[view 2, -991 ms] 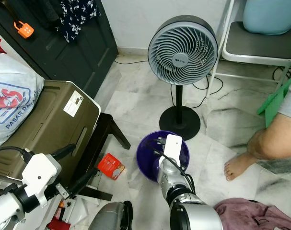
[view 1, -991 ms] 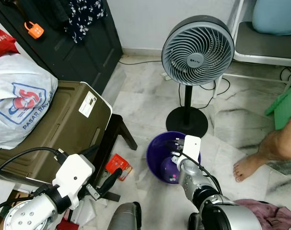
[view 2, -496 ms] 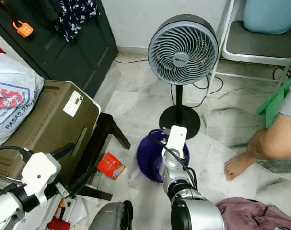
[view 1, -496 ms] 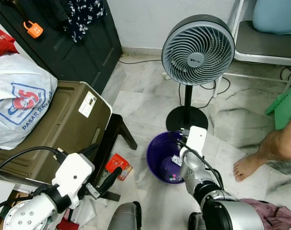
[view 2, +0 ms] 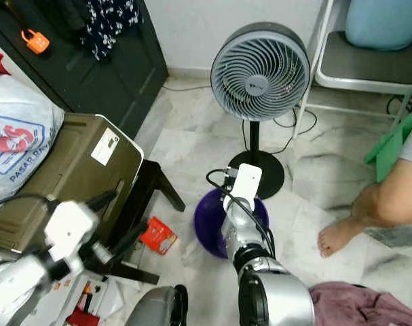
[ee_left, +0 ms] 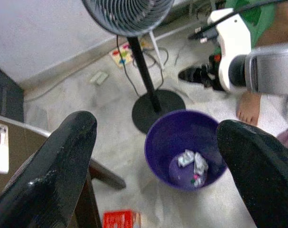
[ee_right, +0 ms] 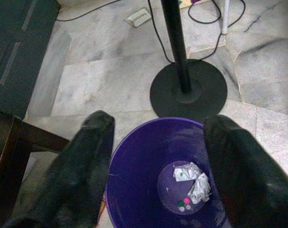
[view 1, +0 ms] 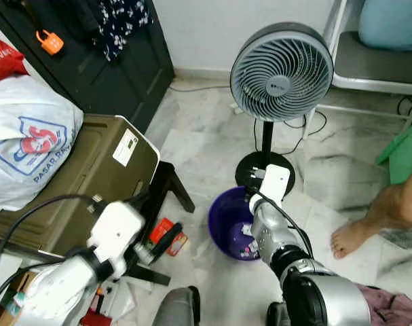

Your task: Clean up the room

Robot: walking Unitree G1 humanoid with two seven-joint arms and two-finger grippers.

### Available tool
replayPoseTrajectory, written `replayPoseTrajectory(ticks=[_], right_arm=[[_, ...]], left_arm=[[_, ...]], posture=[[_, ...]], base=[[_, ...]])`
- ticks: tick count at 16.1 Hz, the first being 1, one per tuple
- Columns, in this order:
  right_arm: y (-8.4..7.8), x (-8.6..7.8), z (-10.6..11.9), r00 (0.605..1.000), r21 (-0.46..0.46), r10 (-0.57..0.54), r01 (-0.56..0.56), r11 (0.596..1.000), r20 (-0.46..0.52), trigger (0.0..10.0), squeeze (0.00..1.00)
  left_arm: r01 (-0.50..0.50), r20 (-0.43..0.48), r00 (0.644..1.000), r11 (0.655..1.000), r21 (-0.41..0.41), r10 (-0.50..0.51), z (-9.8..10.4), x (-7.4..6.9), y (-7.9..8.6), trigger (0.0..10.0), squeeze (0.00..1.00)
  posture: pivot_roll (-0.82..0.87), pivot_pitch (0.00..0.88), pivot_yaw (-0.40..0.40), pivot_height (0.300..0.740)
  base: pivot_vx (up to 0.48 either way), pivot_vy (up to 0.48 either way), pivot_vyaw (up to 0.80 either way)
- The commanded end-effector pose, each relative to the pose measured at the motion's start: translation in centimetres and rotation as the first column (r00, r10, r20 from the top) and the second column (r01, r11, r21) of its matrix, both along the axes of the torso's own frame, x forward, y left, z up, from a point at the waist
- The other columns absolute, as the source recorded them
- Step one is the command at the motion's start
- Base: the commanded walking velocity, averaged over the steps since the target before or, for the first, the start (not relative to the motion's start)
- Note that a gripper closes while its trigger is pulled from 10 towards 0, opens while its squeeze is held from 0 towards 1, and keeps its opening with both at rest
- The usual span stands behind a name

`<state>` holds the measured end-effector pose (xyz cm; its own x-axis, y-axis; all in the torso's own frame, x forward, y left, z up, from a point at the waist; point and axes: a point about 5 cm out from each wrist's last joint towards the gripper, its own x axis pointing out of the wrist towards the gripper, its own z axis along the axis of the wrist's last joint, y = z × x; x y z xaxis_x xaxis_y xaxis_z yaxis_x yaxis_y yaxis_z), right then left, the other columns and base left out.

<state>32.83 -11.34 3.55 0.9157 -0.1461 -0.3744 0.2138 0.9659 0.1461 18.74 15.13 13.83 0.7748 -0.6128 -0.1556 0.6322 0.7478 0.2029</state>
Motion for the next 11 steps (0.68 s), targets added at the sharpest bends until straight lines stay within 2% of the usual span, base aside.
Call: replayPoseTrajectory(ticks=[1, 2, 5, 8, 10, 11], right_arm=[[0.8, -0.3, -0.3, 0.999, 0.005, 0.049, -0.049, 0.999, -0.011, 10.0, 1.00], [0.8, -0.4, -0.4, 0.997, -0.010, 0.079, -0.079, 0.997, -0.011, 10.0, 1.00], [1.4, -0.4, 0.8, 0.969, -0.096, 0.237, -0.230, 0.968, 0.071, 10.0, 1.00], [0.6, -0.7, 2.7, 0.952, -0.130, 0.270, -0.252, 0.959, 0.146, 10.0, 1.00], [0.4, -1.7, 3.4, 0.937, -0.130, 0.307, -0.287, 0.949, 0.168, 10.0, 1.00], [0.3, -3.5, 3.8, 0.911, -0.181, 0.375, -0.345, 0.921, 0.173, 10.0, 1.00]], left_arm=[[-0.022, 0.003, 1.000, 1.000, 0.008, 0.022, -0.6, 0.8, -0.1, 10.0, 0.00], [-0.024, 0.024, 0.999, 1.000, -0.006, 0.024, -0.6, 1.5, -0.7, 10.0, 0.00], [-0.010, 0.102, 0.995, 0.999, -0.041, 0.014, -0.7, 4.3, -2.4, 10.0, 0.00], [-0.036, 0.150, 0.988, 0.997, -0.064, 0.046, -0.7, 6.4, -3.1, 10.0, 0.00], [-0.040, 0.164, 0.985, 0.997, -0.071, 0.051, -0.9, 7.2, -3.5, 10.0, 0.00], [-0.031, 0.185, 0.982, 0.997, -0.074, 0.044, -1.1, 7.8, -4.0, 10.0, 0.00]], posture=[[0.30, 0.097, 0.167, 0.740], [0.28, 0.080, 0.154, 0.740], [0.18, 0.000, 0.100, 0.740], [0.12, 0.000, 0.078, 0.740], [0.09, 0.000, 0.075, 0.740], [0.06, 0.000, 0.082, 0.740]], base=[[0.000, 0.000, 0.00], [0.000, 0.000, 0.00], [0.000, 0.000, 0.00], [0.000, 0.000, 0.00], [0.000, 0.000, 0.00], [0.000, 0.000, 0.00]])
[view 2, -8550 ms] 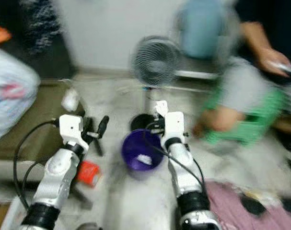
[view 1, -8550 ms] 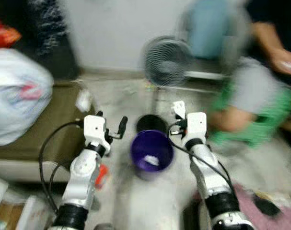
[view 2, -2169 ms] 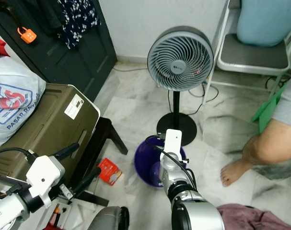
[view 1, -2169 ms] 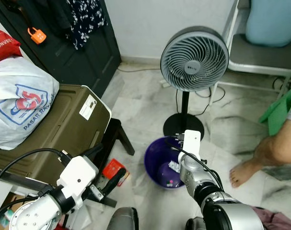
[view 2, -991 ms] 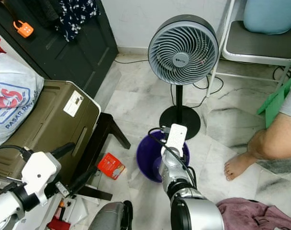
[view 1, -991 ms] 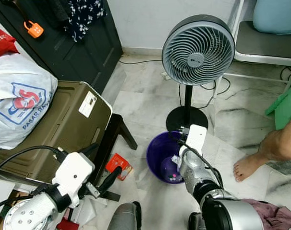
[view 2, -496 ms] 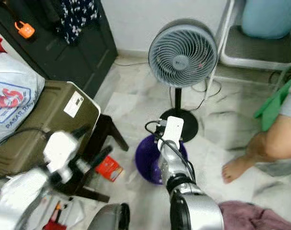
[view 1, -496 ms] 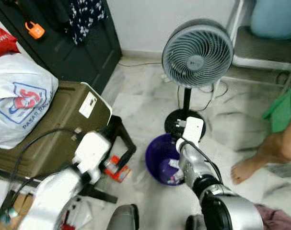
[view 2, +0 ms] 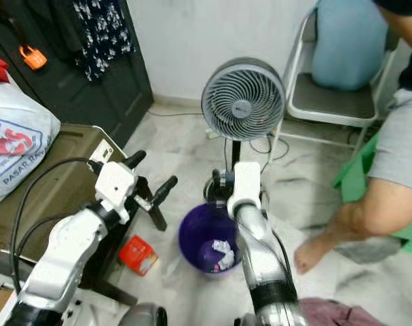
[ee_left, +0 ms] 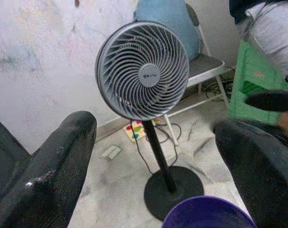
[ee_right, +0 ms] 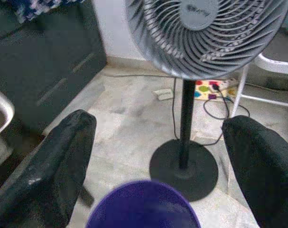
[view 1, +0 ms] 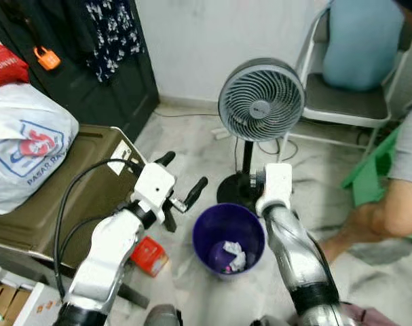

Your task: Clean up the room

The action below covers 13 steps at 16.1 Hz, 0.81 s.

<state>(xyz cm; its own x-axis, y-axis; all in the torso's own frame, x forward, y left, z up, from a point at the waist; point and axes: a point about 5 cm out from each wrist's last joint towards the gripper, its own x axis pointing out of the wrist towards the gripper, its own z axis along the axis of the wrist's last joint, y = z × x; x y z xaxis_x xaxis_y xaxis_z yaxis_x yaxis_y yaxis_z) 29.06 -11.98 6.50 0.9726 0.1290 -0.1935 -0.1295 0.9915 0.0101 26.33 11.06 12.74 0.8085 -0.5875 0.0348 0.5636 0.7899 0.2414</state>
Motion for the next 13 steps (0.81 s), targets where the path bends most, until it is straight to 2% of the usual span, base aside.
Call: replayPoseTrajectory(ticks=[1, 2, 6, 8, 12, 13], right_arm=[[1.1, -0.7, 0.9, 0.995, -0.024, 0.098, -0.098, 0.995, 0.031, 10.0, 1.00], [1.1, -1.5, 0.7, 0.991, -0.043, 0.126, -0.125, 0.991, 0.036, 10.0, 1.00], [0.0, -0.4, 1.6, 0.995, -0.030, 0.000, 0.002, 1.000, 0.097, 10.0, 1.00], [-0.1, -0.4, 2.8, 0.990, -0.026, -0.022, 0.026, 0.999, 0.138, 10.0, 1.00], [-1.5, 0.9, 4.3, 0.976, -0.036, -0.083, 0.092, 0.995, 0.199, 10.0, 1.00], [-1.6, 1.2, 4.5, 0.977, -0.044, -0.075, 0.085, 0.995, 0.201, 10.0, 0.00]], left_arm=[[0.002, 0.029, 1.000, 1.000, 0.012, -0.002, 0.0, 0.4, -0.2, 10.0, 0.00], [-0.028, 0.057, 0.998, 0.999, 0.019, 0.027, 0.1, 0.7, -0.4, 10.0, 0.00], [-0.149, 0.087, 0.985, 0.989, -0.019, 0.150, -0.1, 1.6, -0.1, 10.0, 0.00], [-0.229, 0.093, 0.969, 0.973, -0.028, 0.231, -0.9, 1.6, 0.7, 10.0, 0.00], [-0.362, 0.087, 0.928, 0.932, -0.035, 0.363, -1.5, 2.3, 2.1, 10.0, 0.00], [-0.375, 0.090, 0.922, 0.926, -0.038, 0.377, -1.7, 2.4, 2.4, 10.0, 0.00]], posture=[[0.05, 0.000, 0.084, 0.740], [0.04, 0.000, 0.086, 0.740], [0.03, 0.000, 0.070, 0.740], [0.03, 0.000, 0.068, 0.740], [0.02, 0.000, 0.056, 0.740], [0.03, 0.000, 0.047, 0.740]], base=[[0.000, 0.000, 0.00], [0.000, 0.000, 0.00], [0.000, 0.000, 0.00], [0.000, 0.000, 0.00], [0.000, 0.000, 0.00], [0.000, 0.000, 0.00]])
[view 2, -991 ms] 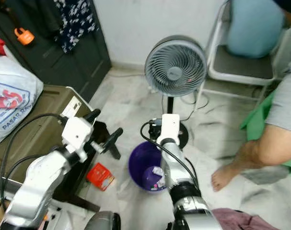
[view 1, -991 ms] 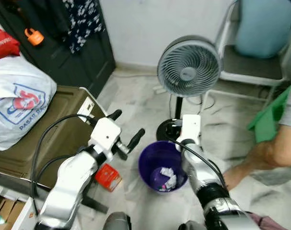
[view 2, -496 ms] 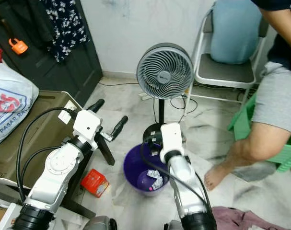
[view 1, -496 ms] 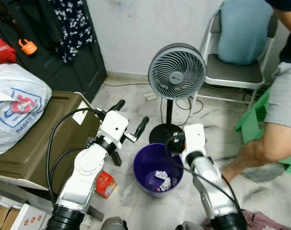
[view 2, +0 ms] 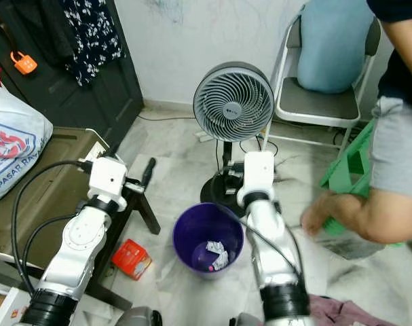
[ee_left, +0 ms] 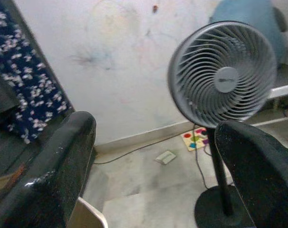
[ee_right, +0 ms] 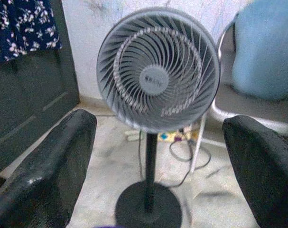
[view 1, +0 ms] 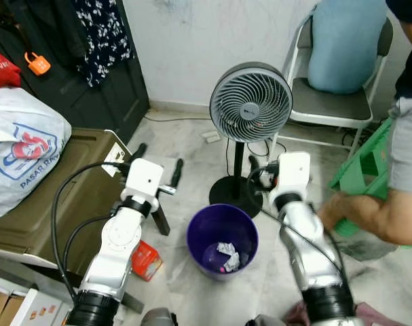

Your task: Clean up the room

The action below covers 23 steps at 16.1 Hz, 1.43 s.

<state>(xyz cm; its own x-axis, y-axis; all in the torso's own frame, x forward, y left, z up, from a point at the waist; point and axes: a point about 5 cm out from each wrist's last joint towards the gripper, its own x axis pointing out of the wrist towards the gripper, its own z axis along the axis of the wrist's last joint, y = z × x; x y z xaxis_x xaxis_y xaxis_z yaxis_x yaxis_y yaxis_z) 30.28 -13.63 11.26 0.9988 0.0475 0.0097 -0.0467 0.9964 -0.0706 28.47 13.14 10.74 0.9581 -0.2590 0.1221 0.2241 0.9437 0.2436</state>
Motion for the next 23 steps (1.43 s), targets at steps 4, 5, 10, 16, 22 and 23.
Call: replayPoseTrajectory(ticks=[4, 5, 10, 16, 22, 23], right_arm=[[0.4, 0.5, -0.6, 0.999, 0.005, 0.025, -0.025, 1.000, -0.047, 10.0, 0.00], [0.6, 0.5, -0.6, 0.998, 0.016, 0.036, -0.036, 0.999, -0.048, 10.0, 0.00], [1.0, 0.9, -0.4, 0.998, 0.031, 0.051, -0.049, 0.998, -0.040, 10.0, 0.00], [0.9, 0.9, -0.2, 0.998, 0.035, 0.047, -0.046, 0.998, -0.032, 10.0, 0.00], [1.1, 1.0, 0.1, 0.999, 0.038, 0.050, -0.050, 0.998, -0.019, 10.0, 0.00], [1.2, 1.0, 0.2, 0.999, 0.038, 0.051, -0.050, 0.998, -0.018, 10.0, 0.00]], left_arm=[[-0.023, -0.087, 0.996, 0.997, -0.068, 0.017, -1.7, -0.3, 1.2, 10.0, 0.00], [-0.042, -0.081, 0.996, 0.997, -0.065, 0.037, -1.7, -0.4, 1.4, 10.0, 0.00], [-0.112, -0.093, 0.990, 0.993, -0.045, 0.108, -2.2, -0.9, 2.1, 10.0, 0.00], [-0.102, -0.055, 0.993, 0.995, -0.008, 0.101, -1.9, -0.3, 0.9, 10.0, 0.00], [-0.121, -0.058, 0.991, 0.993, -0.012, 0.120, -2.1, -0.3, 0.9, 10.0, 0.00], [-0.123, -0.056, 0.991, 0.992, -0.013, 0.122, -2.1, -0.3, 0.9, 10.0, 0.00]], posture=[[0.05, 0.000, 0.019, 0.740], [0.06, 0.000, 0.006, 0.740], [0.06, 0.000, 0.015, 0.740], [0.05, 0.000, 0.000, 0.740], [0.04, 0.000, -0.002, 0.740], [0.04, 0.000, 0.002, 0.740]], base=[[0.000, 0.000, 0.60], [0.000, 0.000, 0.80], [0.000, 0.000, 0.80], [0.000, 0.000, 0.80], [0.000, 0.000, 0.80], [0.000, 0.000, 0.80]])
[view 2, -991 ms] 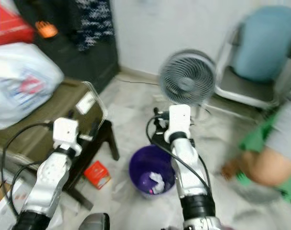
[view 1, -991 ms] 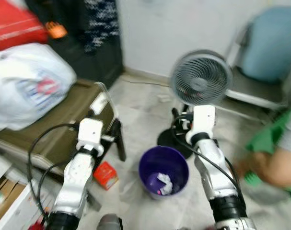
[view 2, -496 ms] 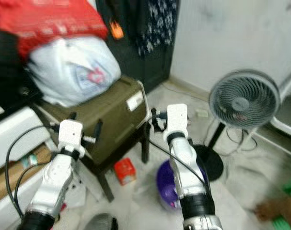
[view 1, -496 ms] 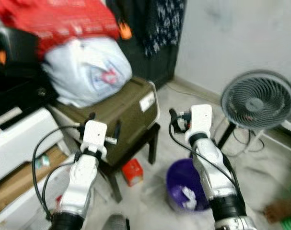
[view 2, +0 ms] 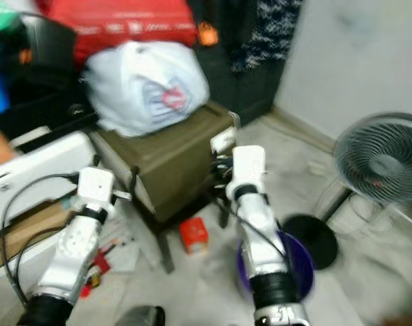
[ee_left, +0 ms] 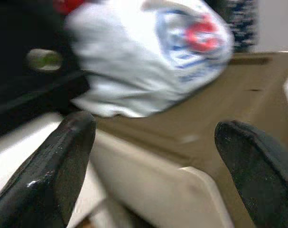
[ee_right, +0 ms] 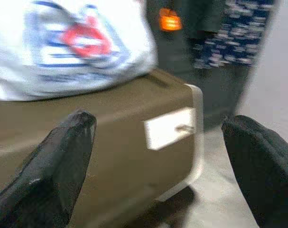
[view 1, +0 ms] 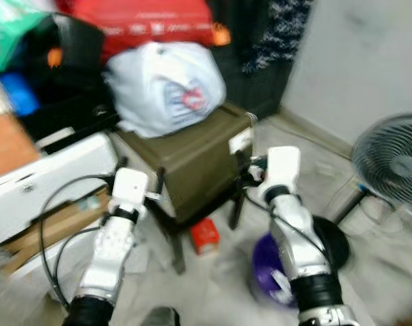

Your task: Clean up the room

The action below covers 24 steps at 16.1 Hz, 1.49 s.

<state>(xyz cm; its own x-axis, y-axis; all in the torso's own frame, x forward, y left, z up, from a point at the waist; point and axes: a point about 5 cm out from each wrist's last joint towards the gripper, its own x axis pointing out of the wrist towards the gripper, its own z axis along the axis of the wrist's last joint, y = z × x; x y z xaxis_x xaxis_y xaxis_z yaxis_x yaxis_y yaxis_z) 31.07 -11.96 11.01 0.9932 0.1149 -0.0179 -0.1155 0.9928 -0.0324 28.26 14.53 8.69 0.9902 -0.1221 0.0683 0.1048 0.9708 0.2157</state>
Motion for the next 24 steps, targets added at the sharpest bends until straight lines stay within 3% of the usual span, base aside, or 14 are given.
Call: replayPoseTrajectory(ticks=[1, 3, 5, 7, 10, 12, 16, 19, 24], right_arm=[[-0.3, 0.0, 0.4, 1.000, -0.001, -0.012, 0.012, 1.000, 0.016, 10.0, 0.00], [-0.2, -0.3, 0.1, 1.000, -0.003, -0.012, 0.012, 1.000, 0.016, 10.0, 0.00], [-0.5, -0.8, -0.3, 0.999, -0.013, -0.031, 0.031, 0.999, 0.015, 10.0, 0.00], [-0.9, -1.2, -0.4, 0.999, -0.053, -0.033, 0.034, 0.998, 0.021, 10.0, 0.00], [-2.1, -2.1, -0.3, 0.999, -0.110, -0.036, 0.040, 0.993, 0.035, 10.0, 0.00], [-2.8, -3.6, -0.8, 0.999, -0.074, -0.048, 0.048, 0.996, 0.004, 10.0, 0.00], [-2.4, -4.6, -1.2, 0.999, -0.079, -0.033, 0.032, 0.996, -0.012, 10.0, 0.00], [-2.7, -4.1, -1.0, 0.999, -0.074, -0.048, 0.046, 0.996, -0.016, 10.0, 0.00], [-2.3, -3.9, -1.1, 0.999, -0.076, -0.042, 0.040, 0.996, -0.022, 10.0, 0.00]], left_arm=[[-0.007, 0.005, 1.000, 1.000, -0.014, 0.007, 0.1, -0.1, -0.4, 10.0, 0.00], [-0.028, 0.008, 1.000, 0.999, -0.019, 0.028, 0.1, -0.3, -0.1, 10.0, 0.00], [-0.138, 0.020, 0.990, 0.990, -0.009, 0.138, 0.2, -0.5, 0.7, 10.0, 0.00], [-0.116, 0.030, 0.993, 0.993, -0.022, 0.117, 0.6, -0.9, 1.3, 10.0, 0.00], [-0.143, 0.032, 0.989, 0.990, -0.011, 0.144, 0.8, -2.7, 2.8, 10.0, 0.00], [-0.181, 0.009, 0.983, 0.983, 0.013, 0.181, 0.3, -4.0, 4.1, 10.0, 0.00], [-0.161, -0.005, 0.987, 0.987, 0.011, 0.161, 0.3, -3.9, 3.6, 10.0, 0.00], [-0.078, -0.003, 0.997, 0.997, -0.011, 0.078, 0.7, -3.5, 2.1, 10.0, 0.00], [-0.040, -0.007, 0.999, 0.999, -0.017, 0.040, 0.8, -3.4, 1.7, 10.0, 0.00]], posture=[[0.03, 0.000, 0.008, 0.740], [0.03, 0.000, 0.017, 0.740], [0.03, 0.000, 0.015, 0.740], [0.04, 0.000, 0.012, 0.740], [0.05, 0.000, 0.006, 0.740], [0.05, 0.000, 0.002, 0.740], [0.04, 0.000, 0.002, 0.740], [0.04, 0.000, 0.003, 0.740], [0.05, 0.000, 0.001, 0.740]], base=[[0.000, 0.000, 0.80], [0.000, 0.000, 0.80], [0.000, 0.000, 0.00], [0.000, 0.000, 0.00], [0.000, 0.000, 0.53], [0.000, 0.000, 0.80], [0.000, 0.000, 0.60], [0.000, 0.000, 0.00], [0.103, 0.000, 0.00]])
